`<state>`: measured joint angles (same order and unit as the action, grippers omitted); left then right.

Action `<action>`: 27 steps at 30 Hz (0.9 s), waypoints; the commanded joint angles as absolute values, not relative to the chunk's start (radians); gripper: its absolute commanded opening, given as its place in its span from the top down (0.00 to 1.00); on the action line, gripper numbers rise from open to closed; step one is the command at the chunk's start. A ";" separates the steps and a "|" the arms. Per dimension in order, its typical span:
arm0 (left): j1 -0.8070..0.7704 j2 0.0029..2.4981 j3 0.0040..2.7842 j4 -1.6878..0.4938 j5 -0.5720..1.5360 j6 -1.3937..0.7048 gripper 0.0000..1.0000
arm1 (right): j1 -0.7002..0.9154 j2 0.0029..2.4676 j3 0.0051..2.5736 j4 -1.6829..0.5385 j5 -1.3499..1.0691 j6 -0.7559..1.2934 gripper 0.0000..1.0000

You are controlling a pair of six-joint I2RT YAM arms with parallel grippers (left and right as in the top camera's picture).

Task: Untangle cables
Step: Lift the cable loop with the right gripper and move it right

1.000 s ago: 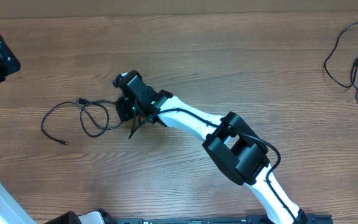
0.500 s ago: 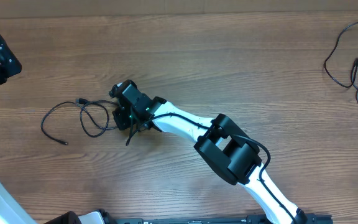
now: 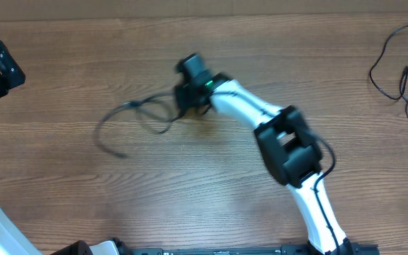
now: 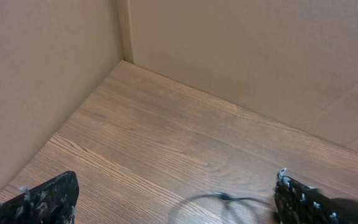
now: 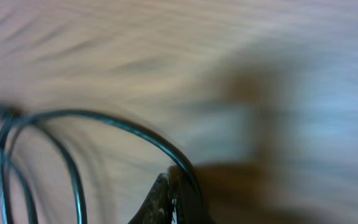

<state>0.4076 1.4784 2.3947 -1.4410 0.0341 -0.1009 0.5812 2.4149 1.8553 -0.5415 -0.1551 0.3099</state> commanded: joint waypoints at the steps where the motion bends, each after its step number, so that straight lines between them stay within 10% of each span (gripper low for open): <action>1: 0.412 1.469 2.399 -1.439 0.046 -0.089 0.00 | 0.482 2.480 1.807 -0.615 -0.030 0.255 0.96; 15: 0.412 1.470 2.399 -1.436 0.126 -0.089 0.00 | 0.387 2.318 1.809 -0.725 0.005 0.025 0.96; 16: 0.412 1.470 2.399 -1.436 0.128 -0.089 0.00 | 0.391 2.292 1.809 -0.737 -0.013 -0.006 0.90; 17: 0.412 1.470 2.399 -1.436 0.128 -0.088 0.00 | 0.395 2.270 1.809 -0.751 -0.024 -0.031 0.46; 18: 0.412 1.470 2.399 -1.436 0.128 -0.088 0.00 | 0.399 2.252 1.809 -0.764 -0.029 -0.046 0.28; 27: 0.412 1.470 2.399 -1.439 0.128 -0.089 0.00 | 0.419 2.239 1.797 -0.818 -0.100 -0.129 0.27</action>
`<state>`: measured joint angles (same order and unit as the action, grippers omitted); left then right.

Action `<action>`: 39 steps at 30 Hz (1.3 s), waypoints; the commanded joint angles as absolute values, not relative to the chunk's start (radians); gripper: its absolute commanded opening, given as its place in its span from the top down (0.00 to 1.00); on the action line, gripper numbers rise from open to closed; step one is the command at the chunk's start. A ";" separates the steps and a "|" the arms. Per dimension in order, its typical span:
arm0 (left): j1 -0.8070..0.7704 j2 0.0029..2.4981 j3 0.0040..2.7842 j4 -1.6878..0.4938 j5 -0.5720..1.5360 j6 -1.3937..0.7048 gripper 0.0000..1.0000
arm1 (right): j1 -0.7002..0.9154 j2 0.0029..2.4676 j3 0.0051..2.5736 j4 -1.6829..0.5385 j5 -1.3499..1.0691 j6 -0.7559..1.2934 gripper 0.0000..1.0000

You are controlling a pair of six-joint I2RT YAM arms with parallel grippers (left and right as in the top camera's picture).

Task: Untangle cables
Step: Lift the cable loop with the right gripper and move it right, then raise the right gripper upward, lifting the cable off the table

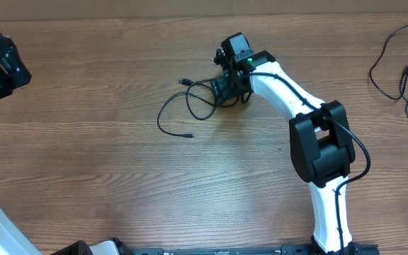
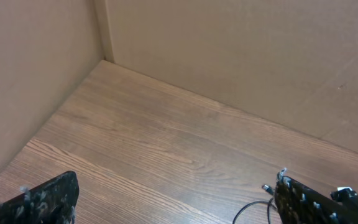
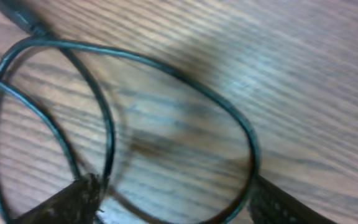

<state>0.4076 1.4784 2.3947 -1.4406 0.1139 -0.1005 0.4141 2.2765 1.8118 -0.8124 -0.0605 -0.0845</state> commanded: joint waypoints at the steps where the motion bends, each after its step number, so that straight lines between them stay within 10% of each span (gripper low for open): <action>1: 0.412 1.470 2.399 -1.439 0.128 -0.089 0.00 | 0.422 2.239 1.797 -0.818 -0.099 -0.129 0.27; 39: 0.412 1.470 2.399 -1.442 0.132 -0.089 0.00 | 0.505 2.242 1.786 -0.749 -0.080 -0.132 0.38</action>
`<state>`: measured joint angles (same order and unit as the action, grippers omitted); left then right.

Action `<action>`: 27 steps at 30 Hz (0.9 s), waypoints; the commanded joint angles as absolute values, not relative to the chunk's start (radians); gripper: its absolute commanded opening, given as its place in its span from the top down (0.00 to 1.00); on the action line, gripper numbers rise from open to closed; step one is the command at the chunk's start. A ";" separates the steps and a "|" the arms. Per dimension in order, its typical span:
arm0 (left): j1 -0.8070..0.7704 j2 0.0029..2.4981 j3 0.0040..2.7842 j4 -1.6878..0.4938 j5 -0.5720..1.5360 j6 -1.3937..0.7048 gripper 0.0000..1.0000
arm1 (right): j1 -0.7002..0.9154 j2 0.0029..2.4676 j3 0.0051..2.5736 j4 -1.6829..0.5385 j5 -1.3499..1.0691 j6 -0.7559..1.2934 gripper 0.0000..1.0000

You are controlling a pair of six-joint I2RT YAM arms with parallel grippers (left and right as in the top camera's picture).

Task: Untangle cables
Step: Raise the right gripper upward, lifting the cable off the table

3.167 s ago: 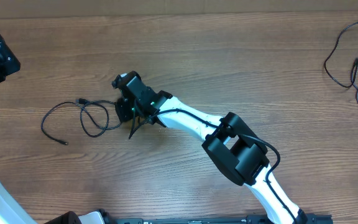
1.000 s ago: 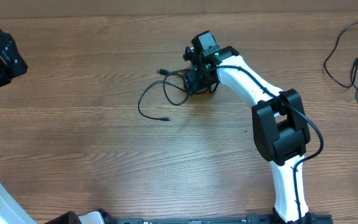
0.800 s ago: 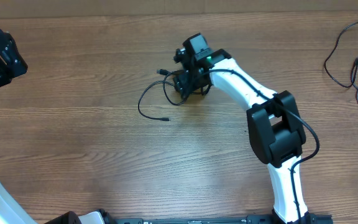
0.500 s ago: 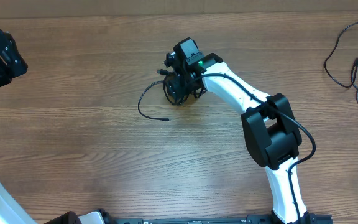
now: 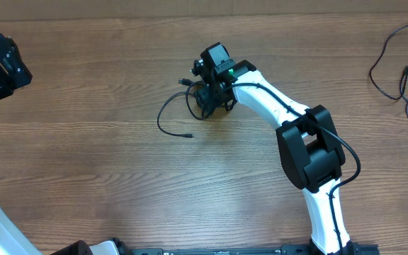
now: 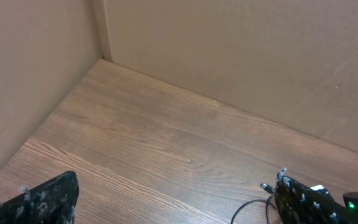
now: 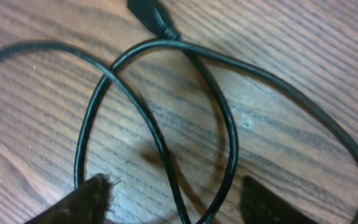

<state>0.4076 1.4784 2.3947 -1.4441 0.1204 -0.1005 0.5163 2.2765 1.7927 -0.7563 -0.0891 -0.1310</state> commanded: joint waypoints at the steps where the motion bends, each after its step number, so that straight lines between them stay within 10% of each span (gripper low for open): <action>1: 0.412 1.470 2.399 -1.442 0.132 -0.089 0.00 | 0.504 2.245 1.786 -0.749 -0.080 -0.133 0.38; 10: 0.412 1.470 2.399 -1.443 0.131 -0.089 0.00 | 0.504 2.302 1.786 -0.752 -0.080 -0.133 0.38; 15: 0.412 1.470 2.399 -1.443 0.131 -0.089 0.00 | 0.504 2.318 1.786 -0.751 -0.080 -0.133 0.94; 27: 0.412 1.470 2.399 -1.445 0.131 -0.081 0.00 | 0.504 2.210 2.104 -1.201 -0.080 -0.050 0.96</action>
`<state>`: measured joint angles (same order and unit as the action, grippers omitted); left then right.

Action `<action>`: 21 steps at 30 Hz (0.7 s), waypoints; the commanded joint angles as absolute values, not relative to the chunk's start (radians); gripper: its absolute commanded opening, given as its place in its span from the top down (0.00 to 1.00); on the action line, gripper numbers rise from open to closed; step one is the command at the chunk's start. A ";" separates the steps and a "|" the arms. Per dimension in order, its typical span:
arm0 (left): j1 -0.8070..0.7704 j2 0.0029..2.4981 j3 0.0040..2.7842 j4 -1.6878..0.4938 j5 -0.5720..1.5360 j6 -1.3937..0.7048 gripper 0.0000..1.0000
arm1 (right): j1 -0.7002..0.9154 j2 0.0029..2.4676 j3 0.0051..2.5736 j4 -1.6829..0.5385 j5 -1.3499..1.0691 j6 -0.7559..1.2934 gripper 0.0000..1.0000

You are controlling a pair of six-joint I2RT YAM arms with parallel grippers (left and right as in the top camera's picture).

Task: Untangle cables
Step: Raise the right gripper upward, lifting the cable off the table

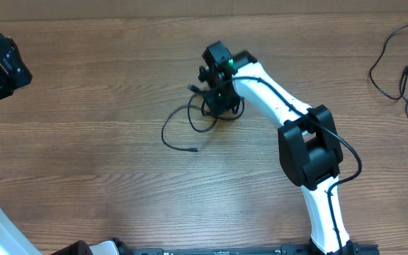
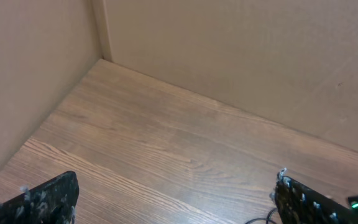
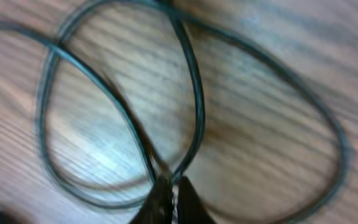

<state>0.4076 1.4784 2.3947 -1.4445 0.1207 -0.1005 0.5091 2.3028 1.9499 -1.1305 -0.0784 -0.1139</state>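
A thin black cable lies in loose loops at the middle of the wooden table. My right gripper is down on the loops' right side. In the right wrist view, which is blurred, the right gripper is shut on the cable where two strands cross. My left gripper hangs at the far left edge, well away from the cable. Seen from the left wrist, the left gripper is open with nothing between its fingers, and a bit of cable shows at the bottom.
A second black cable lies loosely at the table's far right. Cardboard walls close off the back and left sides of the table.
My right gripper was open just above the cable's loops; now it is shut on the crossing strands. The cable sits slightly further right and nearer. The left arm has not moved.
First my right gripper was shut on the cable, which stretched out to the left of centre. Then the cable lay further right with the gripper open over it. The gripper stood open over the loops a little further left, and now pinches them.
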 commanded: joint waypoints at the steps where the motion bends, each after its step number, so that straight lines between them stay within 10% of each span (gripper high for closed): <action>1: 0.412 1.470 2.399 -1.445 0.132 -0.081 0.00 | 0.504 2.203 2.146 -1.240 -0.086 -0.041 0.96; 7: 0.412 1.470 2.399 -1.459 0.132 -0.081 0.00 | 0.504 2.188 2.277 -1.312 -0.106 -0.026 0.94; 9: 0.412 1.470 2.399 -1.463 0.132 -0.081 0.00 | 0.504 2.200 2.258 -1.287 -0.106 -0.026 0.10; 10: 0.412 1.470 2.399 -1.465 0.132 -0.081 0.00 | 0.504 2.204 2.248 -1.279 -0.106 -0.026 0.06; 14: 0.412 1.470 2.399 -1.465 0.132 -0.081 0.00 | 0.503 2.238 2.188 -1.224 -0.106 -0.026 0.46; 21: 0.412 1.470 2.399 -1.466 0.132 -0.081 0.00 | 0.504 2.269 2.009 -1.112 -0.106 -0.006 0.21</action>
